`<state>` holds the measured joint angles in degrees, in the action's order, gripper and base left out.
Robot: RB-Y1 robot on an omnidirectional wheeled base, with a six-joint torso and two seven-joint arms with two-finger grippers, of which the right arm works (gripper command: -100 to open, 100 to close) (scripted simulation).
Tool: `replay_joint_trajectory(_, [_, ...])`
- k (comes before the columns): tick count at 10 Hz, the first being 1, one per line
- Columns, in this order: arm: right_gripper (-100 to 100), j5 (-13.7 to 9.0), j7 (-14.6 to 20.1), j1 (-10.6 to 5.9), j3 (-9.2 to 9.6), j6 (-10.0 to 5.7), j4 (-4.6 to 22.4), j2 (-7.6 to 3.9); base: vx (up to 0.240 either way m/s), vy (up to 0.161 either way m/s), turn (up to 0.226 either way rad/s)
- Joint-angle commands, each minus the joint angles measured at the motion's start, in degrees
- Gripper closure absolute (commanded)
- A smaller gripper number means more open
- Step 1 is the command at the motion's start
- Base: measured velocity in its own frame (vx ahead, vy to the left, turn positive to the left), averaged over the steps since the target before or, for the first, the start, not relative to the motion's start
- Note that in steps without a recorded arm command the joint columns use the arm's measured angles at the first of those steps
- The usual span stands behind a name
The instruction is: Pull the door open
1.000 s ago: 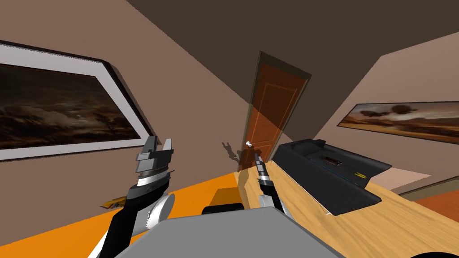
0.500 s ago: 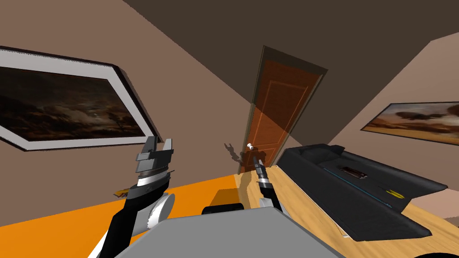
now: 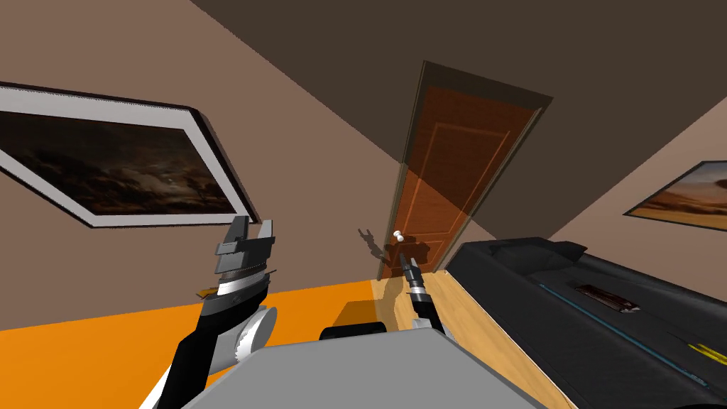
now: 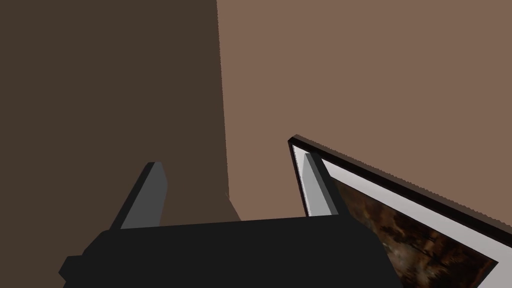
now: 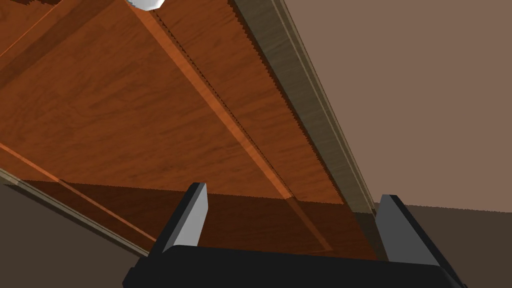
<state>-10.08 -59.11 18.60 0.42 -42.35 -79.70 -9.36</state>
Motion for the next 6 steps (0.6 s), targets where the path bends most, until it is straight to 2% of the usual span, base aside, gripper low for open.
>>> replay_joint_trajectory(1, [-100,0.0,-1.6,0.32,0.09,0.45,-0.2,0.02,0.021,-0.078,0.032])
replay_joint_trajectory(3, [-100,-0.2,-4.8,-0.18,0.18,0.03,2.5,-0.28,0.027,-0.072,0.112])
replay_joint_trajectory(6, [-100,-0.4,-9.2,-0.85,0.30,-0.54,6.2,-0.67,0.040,-0.119,0.139])
